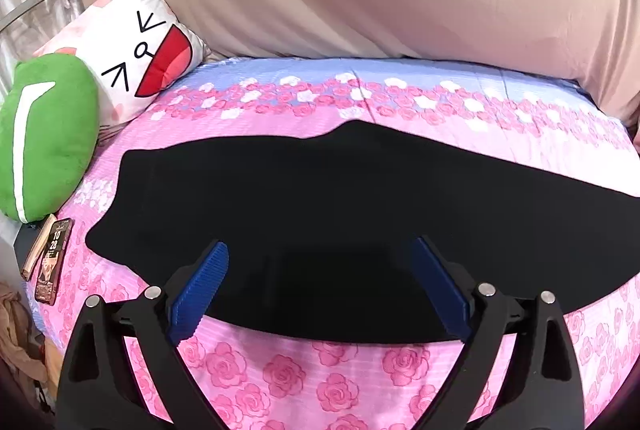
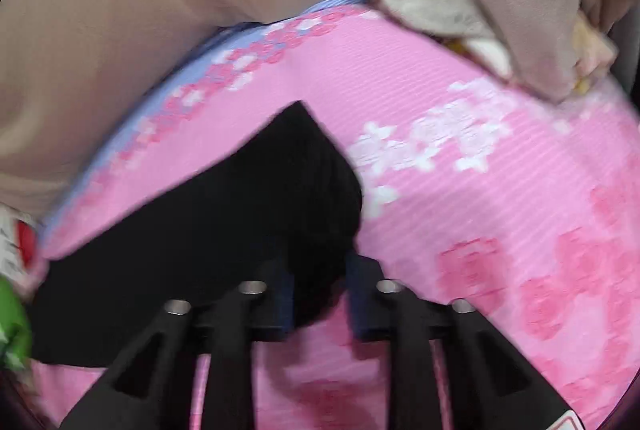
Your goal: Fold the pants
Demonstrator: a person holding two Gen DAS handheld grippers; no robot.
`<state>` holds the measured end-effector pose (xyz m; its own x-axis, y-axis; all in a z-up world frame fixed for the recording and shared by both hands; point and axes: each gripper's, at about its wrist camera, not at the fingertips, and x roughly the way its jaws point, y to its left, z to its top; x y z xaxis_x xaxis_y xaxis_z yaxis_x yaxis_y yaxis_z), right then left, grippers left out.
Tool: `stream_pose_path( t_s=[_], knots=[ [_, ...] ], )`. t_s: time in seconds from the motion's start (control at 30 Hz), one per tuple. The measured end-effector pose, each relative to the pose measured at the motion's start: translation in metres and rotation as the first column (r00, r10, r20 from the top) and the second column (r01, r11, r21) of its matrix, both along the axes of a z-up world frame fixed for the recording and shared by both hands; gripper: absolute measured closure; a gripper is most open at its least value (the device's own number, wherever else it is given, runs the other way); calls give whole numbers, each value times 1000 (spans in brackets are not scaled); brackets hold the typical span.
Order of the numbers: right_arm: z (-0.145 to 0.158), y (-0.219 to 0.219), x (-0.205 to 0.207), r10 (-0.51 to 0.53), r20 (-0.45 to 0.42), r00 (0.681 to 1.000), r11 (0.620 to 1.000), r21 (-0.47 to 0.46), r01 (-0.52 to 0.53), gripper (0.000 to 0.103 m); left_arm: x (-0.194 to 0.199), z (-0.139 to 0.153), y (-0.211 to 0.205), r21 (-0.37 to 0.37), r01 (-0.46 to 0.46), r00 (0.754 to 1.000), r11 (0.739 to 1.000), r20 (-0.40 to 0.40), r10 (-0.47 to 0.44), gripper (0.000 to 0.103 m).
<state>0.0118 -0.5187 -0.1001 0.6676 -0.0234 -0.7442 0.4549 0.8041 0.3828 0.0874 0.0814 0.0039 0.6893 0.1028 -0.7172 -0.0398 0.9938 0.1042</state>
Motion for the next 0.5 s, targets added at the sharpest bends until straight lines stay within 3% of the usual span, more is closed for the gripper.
stream_pose_path(
  t_s=[0.13, 0.23, 0.33, 0.43, 0.5],
  knots=[
    [40, 40, 4, 69, 129, 989, 997, 36, -75, 86, -3, -8, 11, -18, -8, 1000, 1000, -15, 7, 12],
    [80, 107, 25, 211, 184, 960, 977, -32, -209, 86, -5, -18, 30, -41, -28, 999, 999, -35, 27, 12],
    [106, 201, 62, 400, 194, 896, 917, -84, -391, 86, -9, -27, 53, -67, -54, 997, 996, -55, 50, 12],
    [104, 277, 93, 520, 152, 840, 854, -103, -510, 85, -15, -32, 77, -84, -77, 995, 994, -63, 72, 12],
    [91, 340, 117, 608, 111, 786, 794, -95, -601, 85, -20, -35, 95, -80, -98, 994, 992, -63, 93, 12]
  ],
)
